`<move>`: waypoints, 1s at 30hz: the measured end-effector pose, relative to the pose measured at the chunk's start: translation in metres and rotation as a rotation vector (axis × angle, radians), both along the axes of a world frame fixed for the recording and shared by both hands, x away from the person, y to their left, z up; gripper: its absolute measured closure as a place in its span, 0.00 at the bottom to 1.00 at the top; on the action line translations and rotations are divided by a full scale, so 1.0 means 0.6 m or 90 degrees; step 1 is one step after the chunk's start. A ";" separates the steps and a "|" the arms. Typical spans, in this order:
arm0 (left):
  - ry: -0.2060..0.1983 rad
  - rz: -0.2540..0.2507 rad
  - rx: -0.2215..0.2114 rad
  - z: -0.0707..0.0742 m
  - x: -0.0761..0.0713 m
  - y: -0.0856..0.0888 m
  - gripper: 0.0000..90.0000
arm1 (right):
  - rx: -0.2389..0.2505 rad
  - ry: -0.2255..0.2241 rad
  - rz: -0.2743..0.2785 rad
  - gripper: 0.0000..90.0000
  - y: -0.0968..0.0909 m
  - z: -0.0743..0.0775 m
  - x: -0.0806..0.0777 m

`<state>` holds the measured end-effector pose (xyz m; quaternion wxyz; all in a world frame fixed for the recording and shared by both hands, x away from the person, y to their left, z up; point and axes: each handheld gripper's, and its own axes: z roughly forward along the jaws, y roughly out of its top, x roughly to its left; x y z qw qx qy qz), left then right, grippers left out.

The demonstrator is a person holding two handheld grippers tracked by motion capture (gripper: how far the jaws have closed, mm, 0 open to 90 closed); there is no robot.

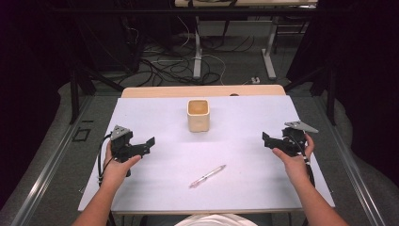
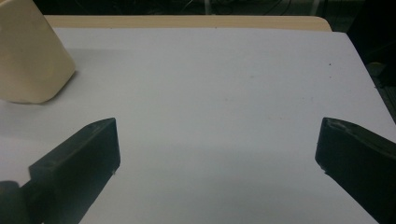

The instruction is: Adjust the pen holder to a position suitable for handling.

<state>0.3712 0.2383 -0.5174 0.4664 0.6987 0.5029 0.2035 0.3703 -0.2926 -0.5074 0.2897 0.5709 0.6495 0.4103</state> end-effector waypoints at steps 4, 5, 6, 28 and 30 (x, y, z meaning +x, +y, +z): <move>0.003 0.003 -0.009 0.001 -0.001 0.001 0.00 | 0.006 0.001 0.004 0.00 0.002 0.000 -0.002; 0.003 0.002 -0.013 0.002 -0.001 0.001 0.00 | 0.006 0.002 0.006 0.00 0.003 0.000 -0.002; 0.001 0.000 -0.015 0.003 -0.002 0.001 0.00 | 0.005 0.002 0.008 0.00 0.004 0.000 -0.003; -0.010 0.002 -0.069 0.046 0.006 -0.033 0.03 | -0.012 -0.005 0.019 0.00 0.013 0.004 -0.007; -0.005 -0.001 -0.073 0.049 0.010 -0.038 0.05 | -0.009 -0.008 0.013 0.00 0.011 0.006 -0.008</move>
